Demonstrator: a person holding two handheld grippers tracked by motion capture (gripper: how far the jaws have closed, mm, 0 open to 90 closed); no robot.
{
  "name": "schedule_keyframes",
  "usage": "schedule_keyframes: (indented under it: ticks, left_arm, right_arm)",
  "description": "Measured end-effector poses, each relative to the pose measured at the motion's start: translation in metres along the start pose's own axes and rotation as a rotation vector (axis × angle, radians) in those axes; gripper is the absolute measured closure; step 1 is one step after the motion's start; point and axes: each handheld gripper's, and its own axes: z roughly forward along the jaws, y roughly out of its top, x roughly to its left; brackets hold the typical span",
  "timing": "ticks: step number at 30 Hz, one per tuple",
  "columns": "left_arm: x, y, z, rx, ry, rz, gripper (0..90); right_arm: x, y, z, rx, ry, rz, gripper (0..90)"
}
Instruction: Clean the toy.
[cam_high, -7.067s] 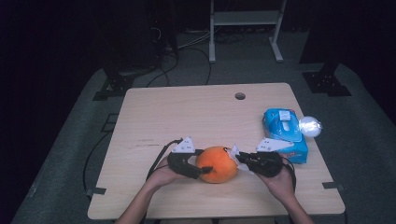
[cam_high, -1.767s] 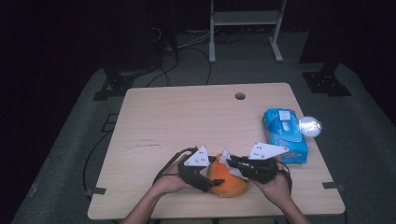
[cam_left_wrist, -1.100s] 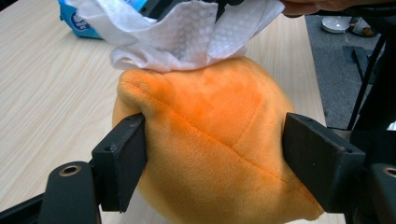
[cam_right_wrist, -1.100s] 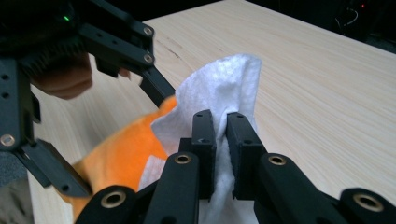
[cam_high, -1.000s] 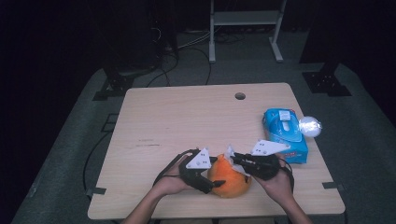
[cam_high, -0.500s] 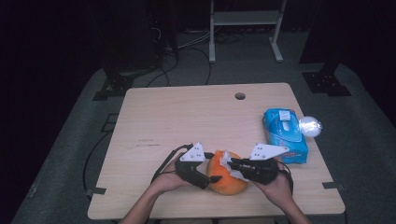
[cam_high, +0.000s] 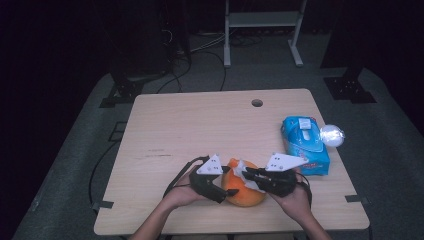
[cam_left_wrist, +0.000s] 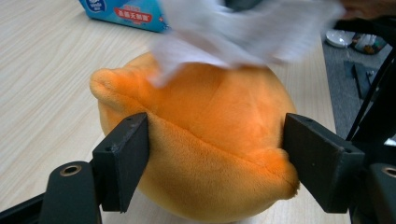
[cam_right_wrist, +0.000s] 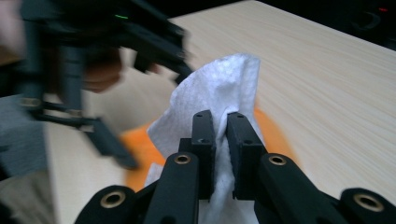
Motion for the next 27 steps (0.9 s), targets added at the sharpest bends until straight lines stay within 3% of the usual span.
schedule_keyframes:
  ticks: [5,9,15,20,23,25,27]
  left_arm:
    - [0.003,-0.002,-0.001,0.003,0.003,-0.024,23.8]
    - [0.005,-0.003,-0.002,0.0,0.008,-0.026,23.7]
    - [0.006,-0.003,-0.002,-0.013,-0.027,-0.03,23.4]
    - [0.008,-0.005,-0.002,0.013,-0.007,-0.041,25.7]
    - [0.011,-0.007,-0.003,0.024,-0.011,-0.057,25.9]
    - [0.013,-0.009,-0.003,0.023,-0.014,-0.059,25.9]
    - [0.014,-0.011,-0.004,0.026,-0.014,-0.064,25.9]
  right_arm:
    - [0.009,0.001,0.004,0.026,0.024,-0.036,81.5]
    - [-0.001,-0.004,-0.002,0.034,-0.002,-0.013,81.5]
    - [-0.016,-0.01,-0.005,0.047,-0.037,0.04,81.7]
    - [-0.007,-0.007,-0.002,0.04,-0.03,0.007,81.7]
    - [0.002,-0.005,0.002,0.04,0.04,-0.008,81.5]
    - [0.008,-0.004,0.005,0.064,0.033,-0.044,81.5]
    - [0.005,-0.003,0.003,0.062,0.026,-0.036,81.6]
